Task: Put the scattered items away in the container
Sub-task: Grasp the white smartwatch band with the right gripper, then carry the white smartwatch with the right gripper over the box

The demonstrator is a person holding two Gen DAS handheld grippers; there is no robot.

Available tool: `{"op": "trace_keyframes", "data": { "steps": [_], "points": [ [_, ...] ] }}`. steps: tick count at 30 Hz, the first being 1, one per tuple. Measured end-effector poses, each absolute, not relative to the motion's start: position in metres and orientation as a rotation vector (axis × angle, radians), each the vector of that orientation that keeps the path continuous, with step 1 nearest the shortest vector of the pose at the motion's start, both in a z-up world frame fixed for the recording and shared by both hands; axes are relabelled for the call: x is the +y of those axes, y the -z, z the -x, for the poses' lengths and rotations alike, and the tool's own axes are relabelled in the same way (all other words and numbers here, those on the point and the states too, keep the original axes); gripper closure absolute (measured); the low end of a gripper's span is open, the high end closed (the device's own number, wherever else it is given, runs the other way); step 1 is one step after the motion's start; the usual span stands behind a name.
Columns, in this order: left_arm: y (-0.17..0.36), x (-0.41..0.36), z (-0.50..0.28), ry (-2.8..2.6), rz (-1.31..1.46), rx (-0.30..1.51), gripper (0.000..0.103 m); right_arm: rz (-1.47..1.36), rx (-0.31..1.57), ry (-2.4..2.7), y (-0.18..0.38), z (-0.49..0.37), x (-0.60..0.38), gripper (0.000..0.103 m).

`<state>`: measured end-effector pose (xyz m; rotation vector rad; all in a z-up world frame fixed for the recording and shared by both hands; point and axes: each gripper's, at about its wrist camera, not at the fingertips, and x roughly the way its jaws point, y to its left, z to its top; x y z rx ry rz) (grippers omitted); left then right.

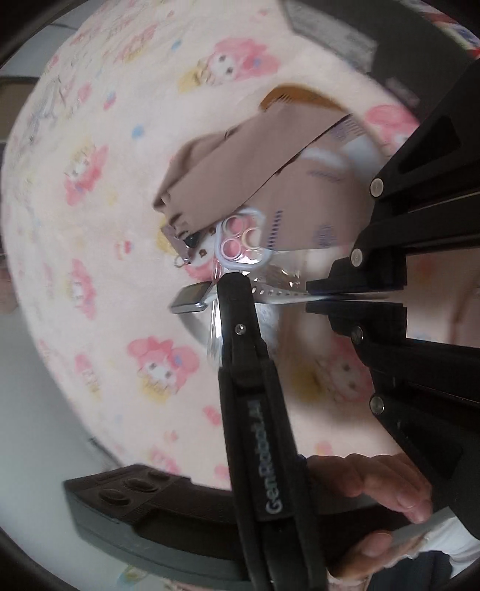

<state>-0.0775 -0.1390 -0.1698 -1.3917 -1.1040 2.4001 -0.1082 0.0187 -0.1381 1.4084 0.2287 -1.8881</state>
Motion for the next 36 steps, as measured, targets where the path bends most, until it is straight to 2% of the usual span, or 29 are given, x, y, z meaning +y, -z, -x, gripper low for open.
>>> {"op": "trace_keyframes", "data": {
  "steps": [9, 16, 25, 33, 36],
  "points": [
    [0.088, -0.031, 0.057, -2.346, 1.254, -0.861, 0.097, -1.245, 0.122, 2.053, 0.062, 0.06, 0.12, 0.101],
    [0.071, 0.078, 0.052, -2.18, 1.253, -0.754, 0.099, -1.194, 0.15, 2.248, 0.036, 0.029, 0.214, 0.101],
    [0.103, 0.19, 0.057, -2.118, 1.456, -0.503, 0.099, -1.279, 0.1, 2.345, 0.063, 0.012, 0.307, 0.101],
    [0.112, 0.18, 0.069, -2.166, 1.517, -0.44, 0.097, -1.368, 0.161, 2.381, 0.105, 0.04, 0.342, 0.101],
    [0.119, 0.171, 0.07, -2.2, 1.55, -0.413, 0.095, -1.39, 0.103, 2.404, 0.118, 0.047, 0.356, 0.101]
  ]
}}
